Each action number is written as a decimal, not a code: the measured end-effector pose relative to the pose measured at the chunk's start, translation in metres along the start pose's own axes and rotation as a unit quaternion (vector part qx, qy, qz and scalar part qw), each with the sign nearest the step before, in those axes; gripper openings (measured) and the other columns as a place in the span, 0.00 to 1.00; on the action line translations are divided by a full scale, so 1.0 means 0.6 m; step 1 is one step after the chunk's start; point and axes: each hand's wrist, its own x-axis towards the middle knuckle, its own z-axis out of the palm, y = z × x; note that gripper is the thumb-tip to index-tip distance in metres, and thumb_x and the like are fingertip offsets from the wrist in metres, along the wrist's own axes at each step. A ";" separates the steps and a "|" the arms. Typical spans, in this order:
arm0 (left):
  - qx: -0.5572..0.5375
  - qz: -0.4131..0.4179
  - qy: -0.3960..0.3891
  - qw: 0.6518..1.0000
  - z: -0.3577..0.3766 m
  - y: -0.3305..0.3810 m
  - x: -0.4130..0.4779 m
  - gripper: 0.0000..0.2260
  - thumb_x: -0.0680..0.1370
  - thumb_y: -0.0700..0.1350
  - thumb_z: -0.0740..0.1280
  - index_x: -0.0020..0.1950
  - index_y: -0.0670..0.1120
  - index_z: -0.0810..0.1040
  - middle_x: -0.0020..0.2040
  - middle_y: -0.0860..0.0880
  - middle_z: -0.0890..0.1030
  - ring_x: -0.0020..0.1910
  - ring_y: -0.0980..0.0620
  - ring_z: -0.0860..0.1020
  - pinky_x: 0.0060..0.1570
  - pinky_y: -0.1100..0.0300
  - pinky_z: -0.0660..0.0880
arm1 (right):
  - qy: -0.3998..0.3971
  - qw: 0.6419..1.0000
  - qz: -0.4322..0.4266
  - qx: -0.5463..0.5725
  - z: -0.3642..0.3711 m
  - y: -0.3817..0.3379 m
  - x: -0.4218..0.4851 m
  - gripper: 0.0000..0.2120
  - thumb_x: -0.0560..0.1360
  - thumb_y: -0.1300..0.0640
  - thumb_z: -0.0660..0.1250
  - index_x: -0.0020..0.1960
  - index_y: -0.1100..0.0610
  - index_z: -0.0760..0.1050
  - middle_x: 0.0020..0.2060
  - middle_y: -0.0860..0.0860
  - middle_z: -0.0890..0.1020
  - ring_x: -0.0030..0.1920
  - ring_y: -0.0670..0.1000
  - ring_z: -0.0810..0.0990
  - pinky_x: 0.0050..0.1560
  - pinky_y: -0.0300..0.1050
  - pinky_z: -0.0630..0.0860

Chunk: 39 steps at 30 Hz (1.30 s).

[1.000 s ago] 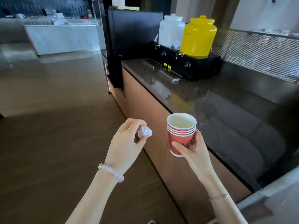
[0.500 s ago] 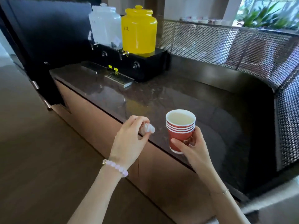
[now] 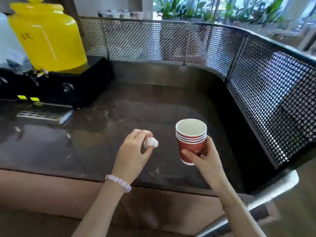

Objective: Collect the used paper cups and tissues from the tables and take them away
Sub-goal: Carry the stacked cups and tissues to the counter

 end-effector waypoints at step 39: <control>0.006 -0.050 -0.112 0.992 0.079 -0.185 0.037 0.10 0.72 0.39 0.70 0.51 0.47 0.77 0.48 0.54 0.76 0.46 0.53 0.75 0.46 0.61 0.69 | 0.041 0.996 0.066 -0.052 0.092 0.115 0.096 0.34 0.63 0.68 0.77 0.61 0.49 0.65 0.51 0.39 0.77 0.50 0.30 0.76 0.48 0.26 0.73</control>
